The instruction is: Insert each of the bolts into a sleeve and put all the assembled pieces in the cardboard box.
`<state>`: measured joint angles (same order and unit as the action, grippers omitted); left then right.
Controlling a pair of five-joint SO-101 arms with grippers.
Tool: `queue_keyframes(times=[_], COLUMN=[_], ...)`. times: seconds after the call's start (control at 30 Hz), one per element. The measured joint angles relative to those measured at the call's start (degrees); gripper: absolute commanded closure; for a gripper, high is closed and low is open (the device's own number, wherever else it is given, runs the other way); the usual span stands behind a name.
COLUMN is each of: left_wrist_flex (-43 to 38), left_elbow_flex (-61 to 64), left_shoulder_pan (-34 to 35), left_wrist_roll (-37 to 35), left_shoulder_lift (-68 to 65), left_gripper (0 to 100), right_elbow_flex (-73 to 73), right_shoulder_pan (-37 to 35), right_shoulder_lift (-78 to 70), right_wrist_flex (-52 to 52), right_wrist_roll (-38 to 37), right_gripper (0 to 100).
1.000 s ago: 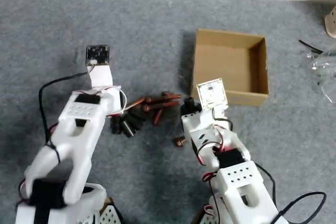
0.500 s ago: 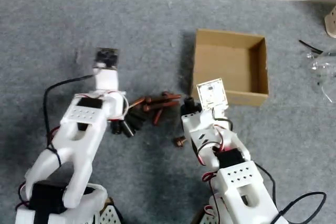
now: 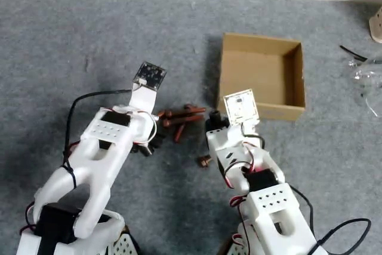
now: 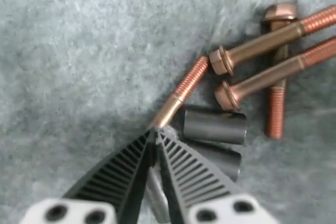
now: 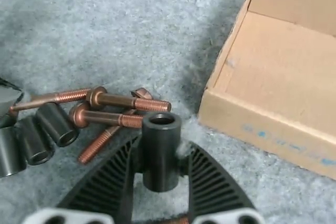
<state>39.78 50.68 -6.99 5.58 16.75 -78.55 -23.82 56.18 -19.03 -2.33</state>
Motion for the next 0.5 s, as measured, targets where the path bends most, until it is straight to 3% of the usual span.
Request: queue_keyframes(times=[0.23, 0.5], left_wrist_flex=[0.00, 0.00], left_elbow_flex=[0.00, 0.00], left_shoulder_pan=[0.09, 1.14], left_wrist_roll=[0.79, 0.97], left_shoulder_lift=[0.00, 0.00], left_gripper=[83, 82], right_elbow_flex=[0.00, 0.00], right_shoulder_pan=[0.00, 0.00], right_shoulder_lift=[0.00, 0.00], right_wrist_flex=[0.00, 0.00], right_wrist_roll=[0.00, 0.00], right_gripper=[99.4, 99.4])
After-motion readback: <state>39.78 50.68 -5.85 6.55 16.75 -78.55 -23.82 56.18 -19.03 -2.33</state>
